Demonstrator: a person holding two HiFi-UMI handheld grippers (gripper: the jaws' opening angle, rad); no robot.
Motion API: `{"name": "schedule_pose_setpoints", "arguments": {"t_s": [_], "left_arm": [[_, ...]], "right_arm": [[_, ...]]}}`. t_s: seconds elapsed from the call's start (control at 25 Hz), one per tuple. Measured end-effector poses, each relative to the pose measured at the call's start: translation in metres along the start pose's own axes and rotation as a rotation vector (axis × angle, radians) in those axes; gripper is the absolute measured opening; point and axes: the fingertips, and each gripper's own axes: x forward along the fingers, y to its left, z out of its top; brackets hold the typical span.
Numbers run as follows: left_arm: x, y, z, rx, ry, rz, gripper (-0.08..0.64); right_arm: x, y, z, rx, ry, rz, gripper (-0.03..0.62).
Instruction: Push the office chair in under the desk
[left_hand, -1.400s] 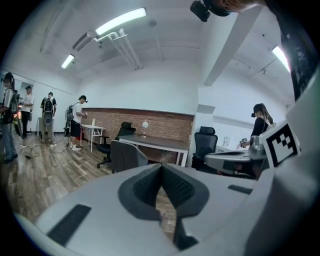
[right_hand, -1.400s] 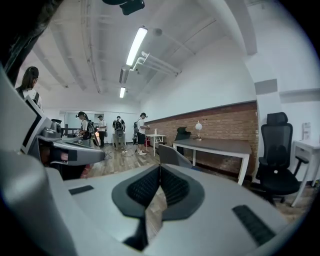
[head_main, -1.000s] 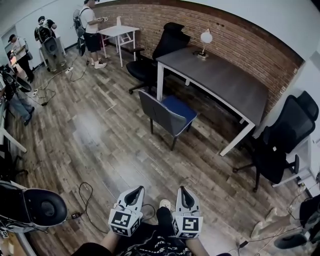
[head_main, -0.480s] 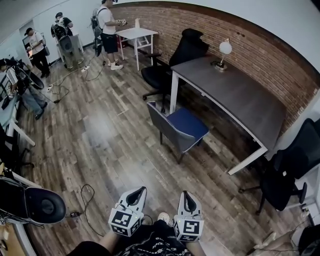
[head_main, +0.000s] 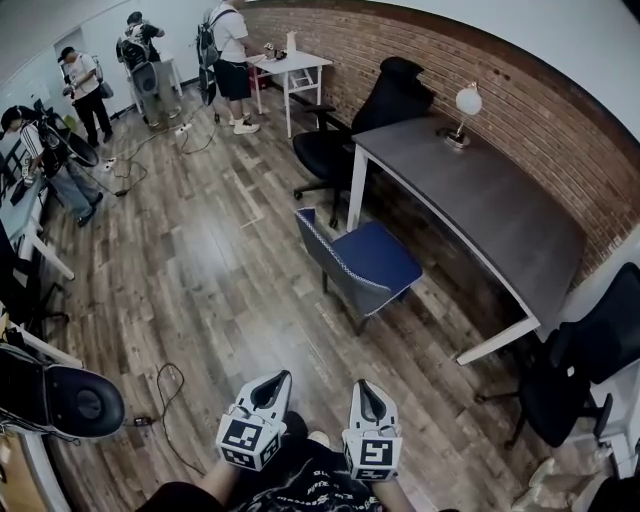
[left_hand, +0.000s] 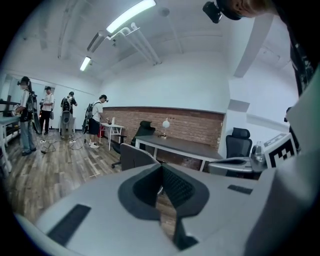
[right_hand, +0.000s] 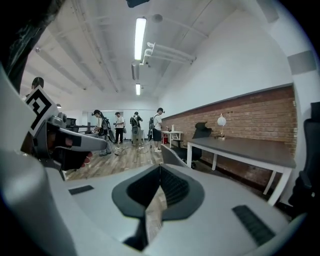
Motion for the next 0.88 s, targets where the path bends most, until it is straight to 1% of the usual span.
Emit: {"name": "schedule_pose_setpoints", "arguments": {"t_s": [0.24,0.44,0.52,0.72,0.88], "left_arm": [[0.019,0.012,-0.004,-0.011,0.013,0.000,0.006],[0.050,0.023,0.001,0.030,0.014,-0.043,0.006],[0.064,0.035,0.005,0.045,0.017,-0.059,0.006],[0.107,0.078,0.021,0.037,0.030,-0.098,0.006],[0.144,0.110,0.033,0.047,0.040,-0.139,0.006]], "right_arm": [[0.019,-0.002,-0.002,0.002,0.008,0.006,0.004],[0.046,-0.016,0.001,0.022,0.003,-0.039,0.004],[0.063,-0.018,0.004,0.029,0.005,-0.054,0.003],[0.115,-0.019,0.019,0.046,0.014,-0.092,0.005],[0.154,-0.021,0.034,0.058,0.007,-0.124,0.004]]}}
